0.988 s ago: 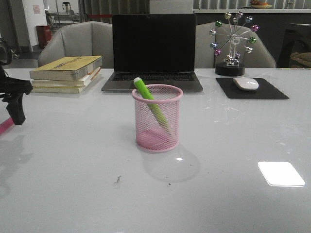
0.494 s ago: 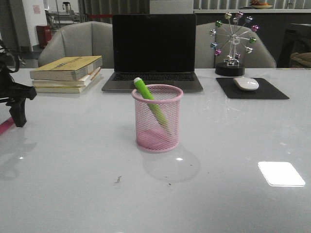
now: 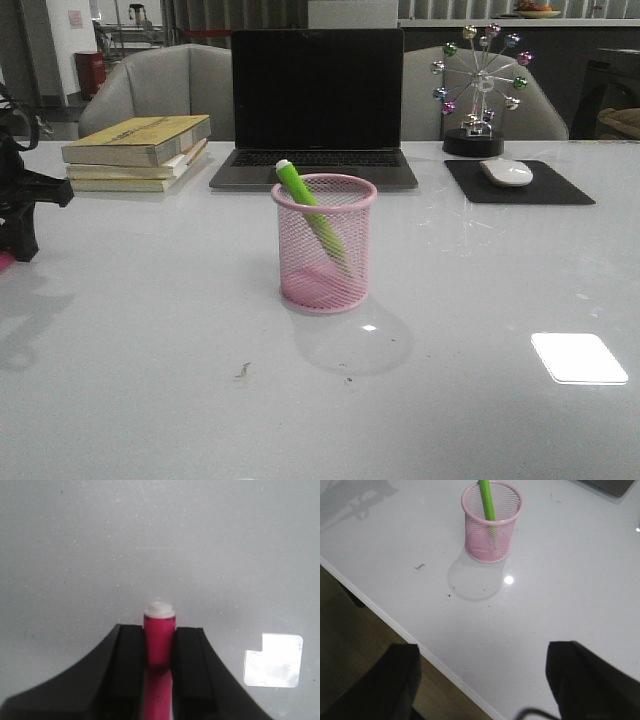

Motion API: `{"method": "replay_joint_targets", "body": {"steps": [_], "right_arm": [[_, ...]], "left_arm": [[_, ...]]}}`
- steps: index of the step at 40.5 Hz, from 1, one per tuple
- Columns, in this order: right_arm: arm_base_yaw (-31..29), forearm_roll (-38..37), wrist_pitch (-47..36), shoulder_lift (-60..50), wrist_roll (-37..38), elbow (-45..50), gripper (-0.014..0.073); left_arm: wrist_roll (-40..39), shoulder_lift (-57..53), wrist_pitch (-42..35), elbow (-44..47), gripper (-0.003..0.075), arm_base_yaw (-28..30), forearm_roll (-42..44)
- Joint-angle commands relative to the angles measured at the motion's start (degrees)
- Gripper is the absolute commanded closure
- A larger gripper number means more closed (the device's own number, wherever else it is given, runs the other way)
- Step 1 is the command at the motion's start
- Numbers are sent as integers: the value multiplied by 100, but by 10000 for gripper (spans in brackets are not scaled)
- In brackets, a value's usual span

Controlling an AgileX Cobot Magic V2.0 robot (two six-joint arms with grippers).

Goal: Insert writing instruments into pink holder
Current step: 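Grasp the pink highlighter with the left gripper and lift it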

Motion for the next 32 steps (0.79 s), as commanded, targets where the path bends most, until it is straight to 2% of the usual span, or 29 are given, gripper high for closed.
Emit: {"method": "replay_joint_targets", "body": {"steps": [1,8,15,23,32], "right_arm": [[-12,-30,-381,-14,-52,-153,-20],[-12,-30,-381,-14,-52,-153,-20],[-12,-30,-381,-14,-52,-153,-20],[-12,-30,-381,-14,-52,-153,-20],[-12,-30,-381,-14,-52,-153,-20]], "left_arm": [[-6,-318,-17,-172,601,5,-35],[-6,-478,-52,-172,629,5,-86],[41,-1138,-600,176,629,-49,-496],[152,-2234,-1641,1225,629,-339,-570],[152,-3455,-3461,2768,629,-1004,-704]]}}
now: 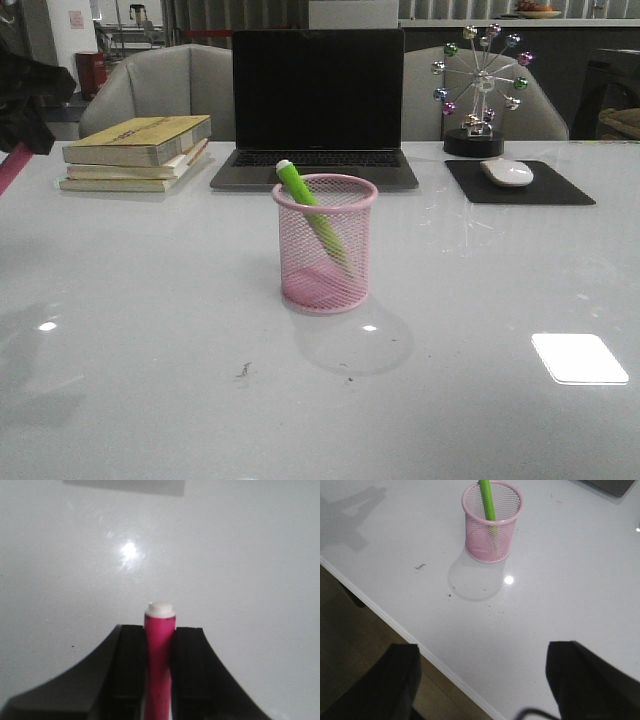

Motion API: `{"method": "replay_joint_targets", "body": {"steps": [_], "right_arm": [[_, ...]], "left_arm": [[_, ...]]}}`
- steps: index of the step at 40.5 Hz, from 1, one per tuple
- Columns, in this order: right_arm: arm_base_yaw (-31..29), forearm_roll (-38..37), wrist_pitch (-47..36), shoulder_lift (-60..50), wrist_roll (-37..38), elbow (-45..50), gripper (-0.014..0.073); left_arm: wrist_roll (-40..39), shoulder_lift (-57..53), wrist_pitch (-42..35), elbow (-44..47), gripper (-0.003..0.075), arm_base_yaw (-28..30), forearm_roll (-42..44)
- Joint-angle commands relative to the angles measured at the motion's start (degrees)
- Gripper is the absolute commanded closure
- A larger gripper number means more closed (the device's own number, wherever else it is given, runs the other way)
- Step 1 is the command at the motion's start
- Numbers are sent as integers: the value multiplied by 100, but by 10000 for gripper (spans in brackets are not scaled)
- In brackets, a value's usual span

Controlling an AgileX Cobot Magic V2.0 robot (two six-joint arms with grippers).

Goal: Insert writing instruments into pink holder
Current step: 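Move the pink highlighter over the holder and release it inside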

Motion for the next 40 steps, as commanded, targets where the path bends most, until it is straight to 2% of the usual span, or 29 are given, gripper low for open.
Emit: {"method": "replay_joint_targets", "body": {"steps": [1,7,12,21,28,34,40], "right_arm": [[-12,-30,-381,-14,-52,-153,-20],[-12,-30,-381,-14,-52,-153,-20],[-12,-30,-381,-14,-52,-153,-20],[-12,-30,-381,-14,-52,-153,-20],[-12,-30,-381,-14,-52,-153,-20],[-12,-30,-381,-14,-52,-153,-20],[-12,-30,-381,-14,-52,-153,-20]], "left_arm": [[13,-769,-1311,507,629,-376,-199],[13,-1333,-2967,1404,629,-1165,-261],[2,-1455,-4286,1816,629,-1871,-261],[-17,-1156,-6357,1943,629,-2959,-261],[-42,-554,-7787,1943,629,-3443,-261],[-42,75,-8677,1871,629,-3597,-261],[-420,621,-8730,1581,629,-3597,-261]]}}
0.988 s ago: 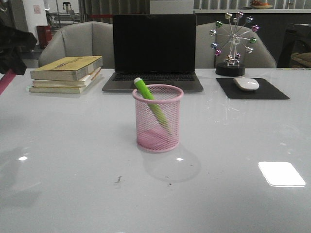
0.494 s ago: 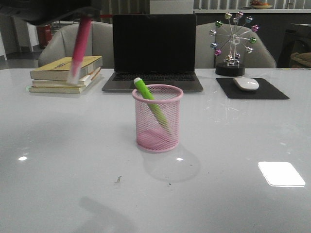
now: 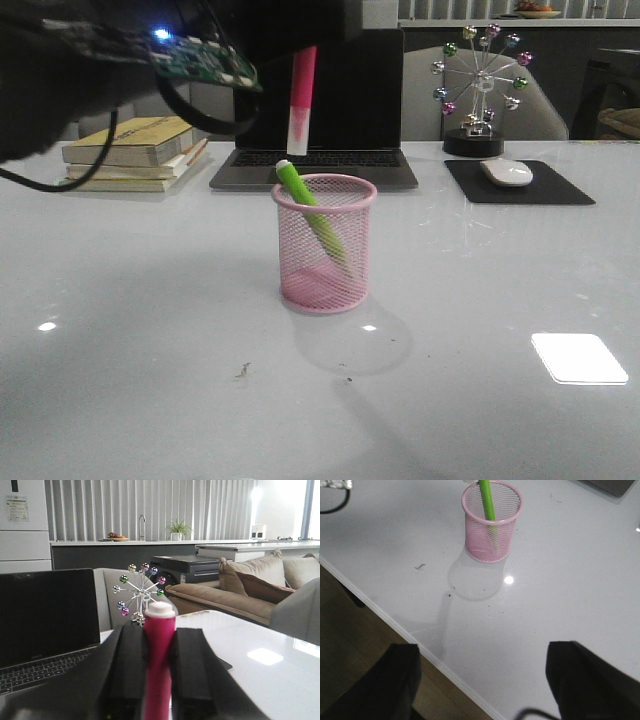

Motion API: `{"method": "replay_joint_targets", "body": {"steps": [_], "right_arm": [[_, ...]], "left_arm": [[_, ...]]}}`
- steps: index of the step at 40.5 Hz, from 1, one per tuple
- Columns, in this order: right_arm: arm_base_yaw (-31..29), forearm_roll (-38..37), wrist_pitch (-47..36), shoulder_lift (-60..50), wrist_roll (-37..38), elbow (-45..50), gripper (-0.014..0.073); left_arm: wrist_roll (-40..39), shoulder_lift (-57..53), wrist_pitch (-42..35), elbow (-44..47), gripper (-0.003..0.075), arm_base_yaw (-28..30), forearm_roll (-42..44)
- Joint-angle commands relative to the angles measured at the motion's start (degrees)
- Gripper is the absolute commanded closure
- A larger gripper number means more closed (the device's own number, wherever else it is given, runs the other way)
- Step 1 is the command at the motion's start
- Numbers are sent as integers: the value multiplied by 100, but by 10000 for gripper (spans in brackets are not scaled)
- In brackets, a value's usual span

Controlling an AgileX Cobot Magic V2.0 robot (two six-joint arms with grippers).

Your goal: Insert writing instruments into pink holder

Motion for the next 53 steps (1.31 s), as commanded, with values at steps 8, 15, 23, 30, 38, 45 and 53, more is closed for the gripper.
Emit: {"method": "replay_joint_targets", "body": {"steps": [8,15,23,30,38,45,53], "right_arm": [[-12,-30,-381,-14,-52,-153,-20],[-12,-30,-381,-14,-52,-153,-20],[-12,-30,-381,-14,-52,-153,-20],[-12,-30,-381,-14,-52,-153,-20],[-12,-30,-381,-14,-52,-153,-20],[-12,-30,-381,-14,-52,-153,-20],[-12,-30,-381,-14,-52,-153,-20]], "left_arm": [[-242,533,-633,-592,629,-44,-37],[-274,716,-471,-602,629,-44,-37],[-274,740,-205,-602,529,-44,-37],[-274,740,-207,-602,349,-44,-37],[-242,356,552,-602,325,-44,11],[268,-613,2092,-602,325,38,110],[512,-2020,4906,-668,325,283,122]]}}
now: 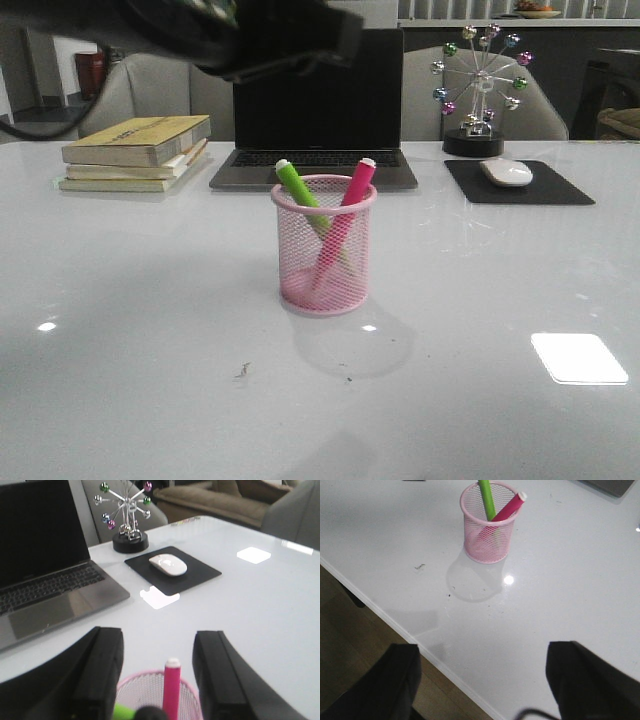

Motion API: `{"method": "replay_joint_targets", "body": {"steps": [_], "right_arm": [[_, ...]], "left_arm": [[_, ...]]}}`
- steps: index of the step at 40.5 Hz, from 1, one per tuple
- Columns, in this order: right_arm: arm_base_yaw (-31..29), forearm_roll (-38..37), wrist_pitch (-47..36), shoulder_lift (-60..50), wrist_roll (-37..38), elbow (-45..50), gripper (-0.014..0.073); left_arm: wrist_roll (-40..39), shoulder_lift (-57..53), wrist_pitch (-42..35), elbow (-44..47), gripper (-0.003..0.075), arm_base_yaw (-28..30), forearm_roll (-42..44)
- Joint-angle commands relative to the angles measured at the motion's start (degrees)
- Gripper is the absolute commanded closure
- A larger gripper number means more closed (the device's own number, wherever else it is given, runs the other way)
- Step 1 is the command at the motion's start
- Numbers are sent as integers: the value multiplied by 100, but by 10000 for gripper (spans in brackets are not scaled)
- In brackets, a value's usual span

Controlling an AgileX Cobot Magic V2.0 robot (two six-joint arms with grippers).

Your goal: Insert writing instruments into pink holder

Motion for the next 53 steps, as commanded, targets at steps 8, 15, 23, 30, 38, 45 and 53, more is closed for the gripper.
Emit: {"method": "replay_joint_targets", "body": {"steps": [8,15,23,30,38,45,53], "right_arm": [[-12,-30,-381,-14,-52,-153,-20],[-12,-30,-381,-14,-52,-153,-20],[-12,-30,-381,-14,-52,-153,-20],[-12,-30,-381,-14,-52,-153,-20],[-12,-30,-381,-14,-52,-153,-20],[-12,-30,-381,-14,-52,-153,-20],[-12,-30,-346,-14,-52,-153,-20]], "left_arm": [[70,-1989,3107,-277,326,396,295],[70,-2810,4443,-277,328,559,443],[70,-3579,5769,-254,328,569,539],[58,-4116,6510,-154,328,569,542],[-146,-4739,6592,359,328,569,552],[-285,-5056,6592,734,328,569,723],[-684,-5092,6605,808,328,569,976]]}}
